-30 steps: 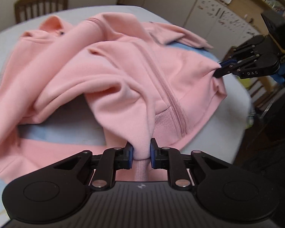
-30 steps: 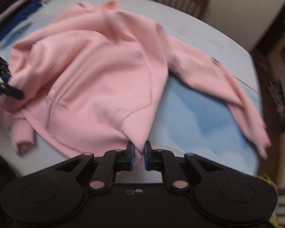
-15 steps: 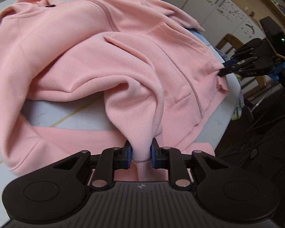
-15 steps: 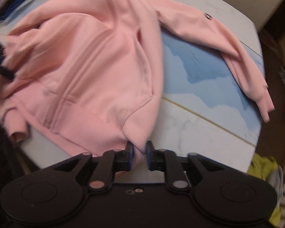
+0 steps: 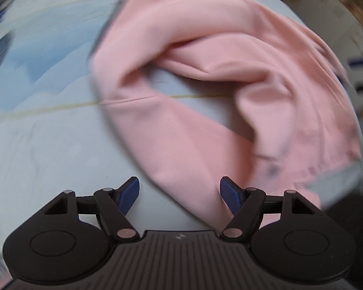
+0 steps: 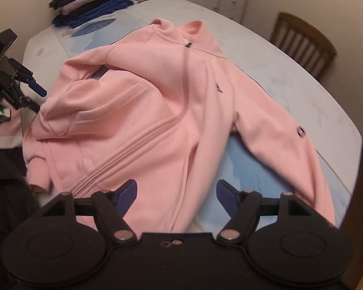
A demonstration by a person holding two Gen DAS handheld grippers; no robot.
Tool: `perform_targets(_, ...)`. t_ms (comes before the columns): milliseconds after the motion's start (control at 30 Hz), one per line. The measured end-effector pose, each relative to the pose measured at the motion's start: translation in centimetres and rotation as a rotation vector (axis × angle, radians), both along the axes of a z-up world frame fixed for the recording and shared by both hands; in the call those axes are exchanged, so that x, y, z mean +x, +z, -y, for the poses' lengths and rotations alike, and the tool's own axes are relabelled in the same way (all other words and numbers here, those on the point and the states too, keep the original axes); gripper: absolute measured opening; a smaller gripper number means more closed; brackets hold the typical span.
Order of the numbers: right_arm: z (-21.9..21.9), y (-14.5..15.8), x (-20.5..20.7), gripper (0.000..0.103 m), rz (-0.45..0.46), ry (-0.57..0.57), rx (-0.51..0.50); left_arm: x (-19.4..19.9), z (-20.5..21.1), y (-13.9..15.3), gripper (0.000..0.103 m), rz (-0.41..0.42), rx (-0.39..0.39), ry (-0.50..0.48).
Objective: Fold clothes
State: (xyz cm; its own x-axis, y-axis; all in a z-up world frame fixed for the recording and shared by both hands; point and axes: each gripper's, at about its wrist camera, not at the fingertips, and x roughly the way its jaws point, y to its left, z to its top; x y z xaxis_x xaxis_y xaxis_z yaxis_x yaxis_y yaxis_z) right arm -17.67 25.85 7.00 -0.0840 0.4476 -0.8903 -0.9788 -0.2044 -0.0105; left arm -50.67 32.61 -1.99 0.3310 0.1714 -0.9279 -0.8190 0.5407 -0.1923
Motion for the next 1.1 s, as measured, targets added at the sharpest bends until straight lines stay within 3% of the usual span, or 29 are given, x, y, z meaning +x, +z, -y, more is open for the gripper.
perform_targets(100,-0.9,-1.7,-0.5,0.103,-0.016,0.039,-0.019,-0.1,-0.5,-0.9,0.073,-0.005,0.000,0.136)
perform_targets(200,-1.2,-3.2,-1.1,0.103,-0.031,0.067,-0.034,1.0,-0.4,-1.2,0.074,-0.024,0.039,0.189)
perform_targets(267,-1.2,-3.8,-1.5,0.103,-0.033,0.075,-0.037,1.9,-0.3,-1.2,0.051,-0.057,0.072,0.208)
perform_targets(300,-1.2,-4.1,-1.6,0.103,-0.036,0.074,-0.041,2.2,-0.3,-1.1,0.028,-0.070,0.082,0.213)
perform_targets(367,-1.2,-4.6,-1.6,0.103,-0.040,0.068,-0.049,2.5,-0.5,-1.0,0.020,-0.086,0.093,0.211)
perform_targets(433,-1.2,-5.0,-1.7,0.103,-0.041,0.065,-0.057,2.6,-0.4,-0.6,0.011,-0.133,0.156,0.183)
perform_targets(633,-1.2,-6.9,-1.5,0.103,-0.006,0.016,-0.105,-1.3,-4.9,0.5,0.009,-0.371,0.383,0.192)
perform_targets(800,-2.1,-6.9,-1.4,0.103,-0.016,-0.073,-0.142,-5.9,-11.8,1.5,0.009,-0.465,0.491,0.170)
perform_targets(967,-5.7,-1.8,-0.5,0.103,-0.134,-0.130,-0.065,-8.7,-17.1,2.8,0.009,-0.471,0.565,0.122)
perform_targets(1100,-11.8,1.3,0.3,0.103,-0.044,-0.171,0.023,-10.7,-19.6,1.4,0.009,-0.498,0.561,0.049)
